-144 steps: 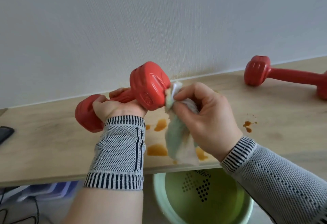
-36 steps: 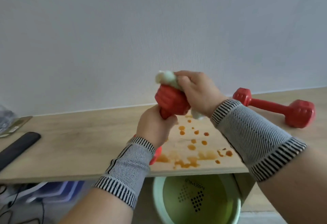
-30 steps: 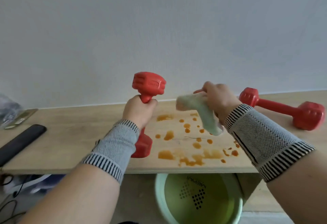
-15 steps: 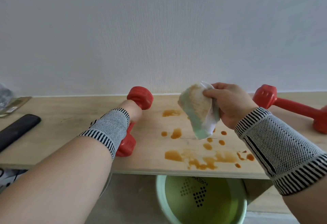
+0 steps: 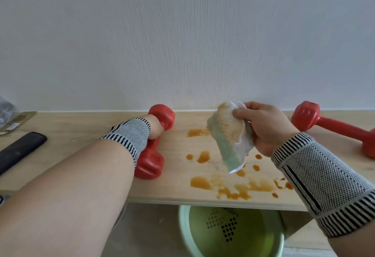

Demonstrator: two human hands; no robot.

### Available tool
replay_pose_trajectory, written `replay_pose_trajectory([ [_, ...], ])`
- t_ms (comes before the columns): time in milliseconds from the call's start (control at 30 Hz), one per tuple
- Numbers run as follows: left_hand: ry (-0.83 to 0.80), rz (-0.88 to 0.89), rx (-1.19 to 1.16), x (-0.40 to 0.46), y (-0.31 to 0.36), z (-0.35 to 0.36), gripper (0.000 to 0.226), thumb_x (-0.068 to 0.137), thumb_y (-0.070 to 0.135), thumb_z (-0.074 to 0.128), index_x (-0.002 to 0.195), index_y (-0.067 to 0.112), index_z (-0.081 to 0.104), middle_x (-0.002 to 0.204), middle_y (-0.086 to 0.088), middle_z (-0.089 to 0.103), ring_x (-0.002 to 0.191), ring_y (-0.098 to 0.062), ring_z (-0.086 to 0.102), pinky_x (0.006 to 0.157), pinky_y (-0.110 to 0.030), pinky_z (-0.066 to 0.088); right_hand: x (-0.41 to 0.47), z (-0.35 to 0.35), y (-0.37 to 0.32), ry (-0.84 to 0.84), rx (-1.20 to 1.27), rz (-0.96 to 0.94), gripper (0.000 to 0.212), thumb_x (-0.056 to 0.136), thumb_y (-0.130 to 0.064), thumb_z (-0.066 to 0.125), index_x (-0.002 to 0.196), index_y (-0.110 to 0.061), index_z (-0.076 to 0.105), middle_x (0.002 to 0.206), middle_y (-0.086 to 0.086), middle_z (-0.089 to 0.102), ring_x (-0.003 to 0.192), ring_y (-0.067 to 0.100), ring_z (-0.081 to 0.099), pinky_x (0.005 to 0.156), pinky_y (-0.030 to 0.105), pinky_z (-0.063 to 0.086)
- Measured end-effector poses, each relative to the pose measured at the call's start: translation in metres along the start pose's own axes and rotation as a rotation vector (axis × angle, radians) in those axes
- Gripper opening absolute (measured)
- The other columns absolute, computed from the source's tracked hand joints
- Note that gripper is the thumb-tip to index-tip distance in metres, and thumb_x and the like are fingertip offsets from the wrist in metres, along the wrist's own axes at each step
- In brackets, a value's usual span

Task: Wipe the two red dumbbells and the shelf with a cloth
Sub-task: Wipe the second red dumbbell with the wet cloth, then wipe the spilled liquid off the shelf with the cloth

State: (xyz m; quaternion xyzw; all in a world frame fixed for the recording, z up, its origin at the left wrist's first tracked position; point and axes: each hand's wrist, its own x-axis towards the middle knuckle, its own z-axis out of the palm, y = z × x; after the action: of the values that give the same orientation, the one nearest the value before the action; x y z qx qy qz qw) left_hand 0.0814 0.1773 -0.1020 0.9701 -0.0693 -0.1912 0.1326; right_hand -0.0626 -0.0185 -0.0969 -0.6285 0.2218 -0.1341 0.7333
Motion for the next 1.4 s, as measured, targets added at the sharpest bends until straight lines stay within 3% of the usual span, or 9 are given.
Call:
replay_pose_trajectory([
  [233,-0.163,-0.095,-0.802,0.019,-0.035,0.022,0.039,0.098,0.025,0.056,0.123,-0.004,0.054,0.094,-0.018,0.065,0.082,-0.030,0.064,0.075,-0.042,0.055,-0.001,0.007,0.005,-0.025,0.072,0.047,0.009,0.087,-0.002,0.059,0.092,-0.006,0.065,0.079,0.010,0.069,0.071,0.024,0.066,0.062,0.035,0.053],
  [367,-0.152,-0.075,-0.612,0.014,-0.027,0.017,0.039,0.098,0.031,0.054,0.118,-0.003,0.055,0.110,-0.020,0.065,0.092,-0.031,0.063,0.080,-0.044,0.054,-0.002,0.009,0.003,-0.015,0.075,0.065,0.010,0.087,-0.002,0.060,0.095,-0.006,0.065,0.082,0.010,0.069,0.073,0.024,0.067,0.062,0.035,0.053],
  [467,0.117,-0.054,-0.186,0.001,-0.015,0.003,0.034,0.097,0.038,0.053,0.100,0.006,0.060,0.090,-0.011,0.065,0.075,-0.024,0.061,0.070,-0.034,0.050,-0.005,0.008,-0.001,-0.024,0.064,0.062,0.010,0.086,-0.003,0.062,0.095,-0.006,0.064,0.081,0.010,0.068,0.071,0.023,0.066,0.060,0.034,0.053],
  [567,0.366,0.097,-0.421,-0.021,0.008,-0.005,0.043,0.094,0.040,0.053,0.070,0.006,0.063,0.065,-0.007,0.063,0.058,-0.023,0.058,0.059,-0.031,0.045,-0.011,0.008,-0.005,-0.036,0.066,0.047,0.006,0.085,-0.003,0.063,0.087,-0.009,0.062,0.075,0.008,0.066,0.065,0.021,0.064,0.057,0.033,0.052],
  [700,-0.202,0.207,-0.917,-0.071,0.050,0.004,0.056,0.089,0.061,0.054,0.080,0.008,0.070,0.074,-0.008,0.073,0.066,-0.020,0.070,0.063,-0.028,0.053,-0.021,0.014,-0.007,-0.109,0.072,-0.008,0.011,0.086,-0.005,0.063,0.078,-0.011,0.058,0.072,0.009,0.063,0.062,0.021,0.061,0.056,0.031,0.051],
  [967,-0.317,0.263,-1.080,-0.087,0.052,0.023,0.004,0.090,0.009,0.064,0.091,0.007,0.068,0.084,-0.011,0.072,0.070,-0.023,0.071,0.062,-0.032,0.057,-0.036,-0.005,-0.013,-0.100,0.033,0.017,0.015,0.088,-0.002,0.058,0.077,-0.011,0.061,0.064,0.003,0.064,0.059,0.017,0.059,0.056,0.029,0.048],
  [1067,-0.215,0.223,-0.907,-0.092,0.040,0.029,0.011,0.088,0.000,0.058,0.082,0.007,0.063,0.079,-0.012,0.065,0.066,-0.024,0.066,0.061,-0.034,0.058,-0.029,-0.014,-0.009,0.091,-0.097,-0.011,0.008,0.084,-0.007,0.060,0.082,-0.013,0.064,0.078,0.008,0.065,0.069,0.024,0.063,0.064,0.038,0.056],
  [1167,0.027,0.262,-0.154,-0.097,0.029,0.035,0.017,0.086,0.020,0.065,0.097,0.007,0.067,0.090,-0.008,0.067,0.079,-0.024,0.067,0.073,-0.037,0.057,-0.026,-0.017,0.002,0.289,-0.763,-0.145,0.036,0.085,-0.016,0.053,0.121,-0.018,0.056,0.112,0.008,0.063,0.099,0.029,0.061,0.089,0.040,0.051],
  [1400,0.049,0.387,0.222,-0.096,0.021,0.089,0.041,0.094,0.009,0.051,0.134,0.016,0.053,0.131,-0.006,0.059,0.113,-0.022,0.060,0.097,-0.035,0.050,-0.041,0.029,0.089,-0.065,-1.376,-0.083,0.066,0.094,-0.052,0.027,0.148,-0.016,0.015,0.158,0.007,0.003,0.145,0.027,-0.001,0.116,0.051,0.009],
])
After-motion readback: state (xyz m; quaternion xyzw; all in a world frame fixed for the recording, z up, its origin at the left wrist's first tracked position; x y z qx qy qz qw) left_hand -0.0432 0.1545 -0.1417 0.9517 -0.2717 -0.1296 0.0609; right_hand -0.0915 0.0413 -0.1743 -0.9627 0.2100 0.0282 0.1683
